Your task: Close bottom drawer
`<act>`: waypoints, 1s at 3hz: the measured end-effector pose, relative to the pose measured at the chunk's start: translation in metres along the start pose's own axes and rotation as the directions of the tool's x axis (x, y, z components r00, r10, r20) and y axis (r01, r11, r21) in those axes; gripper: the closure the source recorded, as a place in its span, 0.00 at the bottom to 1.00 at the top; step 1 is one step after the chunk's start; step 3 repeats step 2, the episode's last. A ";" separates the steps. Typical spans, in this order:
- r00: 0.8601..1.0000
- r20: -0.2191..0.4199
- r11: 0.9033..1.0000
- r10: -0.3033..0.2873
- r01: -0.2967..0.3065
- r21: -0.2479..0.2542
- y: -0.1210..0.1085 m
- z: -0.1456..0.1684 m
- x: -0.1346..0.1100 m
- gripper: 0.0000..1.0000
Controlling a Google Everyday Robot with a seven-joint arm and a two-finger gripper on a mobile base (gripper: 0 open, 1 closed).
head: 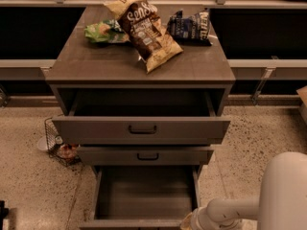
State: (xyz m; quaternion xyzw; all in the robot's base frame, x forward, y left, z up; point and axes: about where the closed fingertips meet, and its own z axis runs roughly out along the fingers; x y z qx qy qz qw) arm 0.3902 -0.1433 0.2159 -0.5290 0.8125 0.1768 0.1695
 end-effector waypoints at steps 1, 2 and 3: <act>0.998 0.055 0.999 -0.036 0.035 0.032 0.010 -0.032 -0.024 1.00; 0.996 0.068 0.997 -0.052 0.048 0.060 0.001 -0.046 -0.036 0.84; 0.996 0.068 0.997 -0.052 0.048 0.060 0.001 -0.046 -0.036 0.84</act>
Offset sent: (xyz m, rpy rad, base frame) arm -0.0067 0.0062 0.0288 0.0289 -0.0421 0.0082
